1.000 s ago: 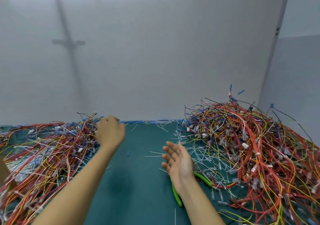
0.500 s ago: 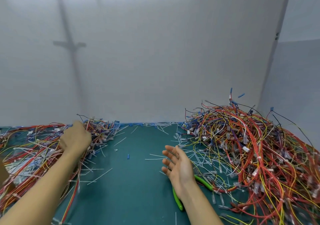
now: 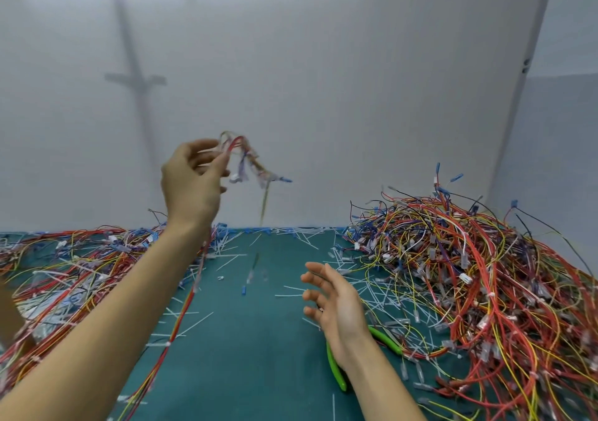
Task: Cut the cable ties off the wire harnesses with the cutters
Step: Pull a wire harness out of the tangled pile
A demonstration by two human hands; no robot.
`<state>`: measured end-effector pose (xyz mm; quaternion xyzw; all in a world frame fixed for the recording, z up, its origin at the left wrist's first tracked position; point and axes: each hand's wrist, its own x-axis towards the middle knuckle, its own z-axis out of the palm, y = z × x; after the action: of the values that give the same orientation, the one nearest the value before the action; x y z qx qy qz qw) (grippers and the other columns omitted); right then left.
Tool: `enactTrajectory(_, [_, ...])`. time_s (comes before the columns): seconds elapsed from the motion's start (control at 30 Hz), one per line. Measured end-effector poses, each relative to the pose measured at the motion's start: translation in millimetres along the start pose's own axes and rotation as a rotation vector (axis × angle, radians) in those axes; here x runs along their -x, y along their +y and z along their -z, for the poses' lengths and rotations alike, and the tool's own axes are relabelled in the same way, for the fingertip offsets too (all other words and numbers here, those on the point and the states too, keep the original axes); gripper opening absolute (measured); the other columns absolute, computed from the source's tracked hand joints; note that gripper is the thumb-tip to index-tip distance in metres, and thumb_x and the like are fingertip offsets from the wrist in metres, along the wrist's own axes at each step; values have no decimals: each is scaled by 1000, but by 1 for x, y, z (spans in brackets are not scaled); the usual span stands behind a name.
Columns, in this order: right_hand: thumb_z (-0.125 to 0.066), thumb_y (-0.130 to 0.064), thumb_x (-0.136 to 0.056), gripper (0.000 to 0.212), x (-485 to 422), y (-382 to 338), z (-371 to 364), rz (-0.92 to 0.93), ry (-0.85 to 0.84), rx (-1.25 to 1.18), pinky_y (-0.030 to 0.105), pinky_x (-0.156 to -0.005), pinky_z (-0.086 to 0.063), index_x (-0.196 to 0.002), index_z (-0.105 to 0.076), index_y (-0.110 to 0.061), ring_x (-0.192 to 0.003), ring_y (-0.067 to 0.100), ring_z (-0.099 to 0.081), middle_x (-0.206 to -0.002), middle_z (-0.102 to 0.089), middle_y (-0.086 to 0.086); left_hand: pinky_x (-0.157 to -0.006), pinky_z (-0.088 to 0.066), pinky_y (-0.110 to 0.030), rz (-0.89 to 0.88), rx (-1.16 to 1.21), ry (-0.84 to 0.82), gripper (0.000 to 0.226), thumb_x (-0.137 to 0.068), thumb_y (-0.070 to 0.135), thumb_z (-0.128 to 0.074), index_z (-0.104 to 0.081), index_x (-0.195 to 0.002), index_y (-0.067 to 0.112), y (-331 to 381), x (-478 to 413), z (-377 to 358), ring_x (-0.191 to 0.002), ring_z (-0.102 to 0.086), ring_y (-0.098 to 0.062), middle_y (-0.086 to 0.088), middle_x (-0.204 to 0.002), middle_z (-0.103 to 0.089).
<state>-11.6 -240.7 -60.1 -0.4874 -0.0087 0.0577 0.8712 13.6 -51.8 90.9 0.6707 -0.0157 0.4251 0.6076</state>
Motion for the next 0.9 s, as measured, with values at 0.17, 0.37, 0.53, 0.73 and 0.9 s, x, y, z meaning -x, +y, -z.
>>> enactTrajectory(0.17, [-49, -26, -100, 26, 0, -6, -2, 132, -8, 49, 24, -56, -47, -104, -71, -13, -71, 10, -63, -95, -74, 3, -57, -56, -26, 100, 135, -118, 25, -91, 3, -63, -56, -115, 10, 10, 25, -45, -72, -66, -9, -5, -89, -64])
enactTrajectory(0.37, [-45, -24, -102, 24, -5, -12, 5, 290, 214, 31, 26, -67, -46, -101, -67, -17, -80, 13, -60, -94, -68, 0, -66, -57, -29, 378, 195, -238, 34, -91, -8, -55, -57, -118, 12, -48, 91, -66, -74, -62, -14, -8, -94, -63])
enactTrajectory(0.53, [-49, -31, -101, 26, -9, -12, 11, 266, 238, 239, 23, -79, -46, -114, -68, -18, -101, 11, -64, -111, -70, -3, -64, -55, -19, 540, 279, -322, 28, -91, -10, -56, -67, -109, 9, -87, 133, -57, -78, -67, -13, 0, -88, -72])
enactTrajectory(0.73, [-62, -49, -88, 28, -11, -9, 15, 332, 231, 447, 23, -76, -47, -87, -75, -24, -82, -5, -67, -85, -75, -15, -87, -53, -48, 414, 93, -527, 32, -83, -14, -63, -70, -91, 15, -106, 161, -34, -80, -63, -13, 4, -85, -72])
enactTrajectory(0.9, [-75, -59, -69, 23, -12, -10, 23, 380, 203, 605, 35, -86, -54, -84, -76, -41, -86, 3, -70, -86, -75, -16, -81, -52, -34, 227, -107, -672, 39, -78, -12, -68, -71, -83, 26, -106, 156, -30, -79, -62, -10, 10, -79, -71])
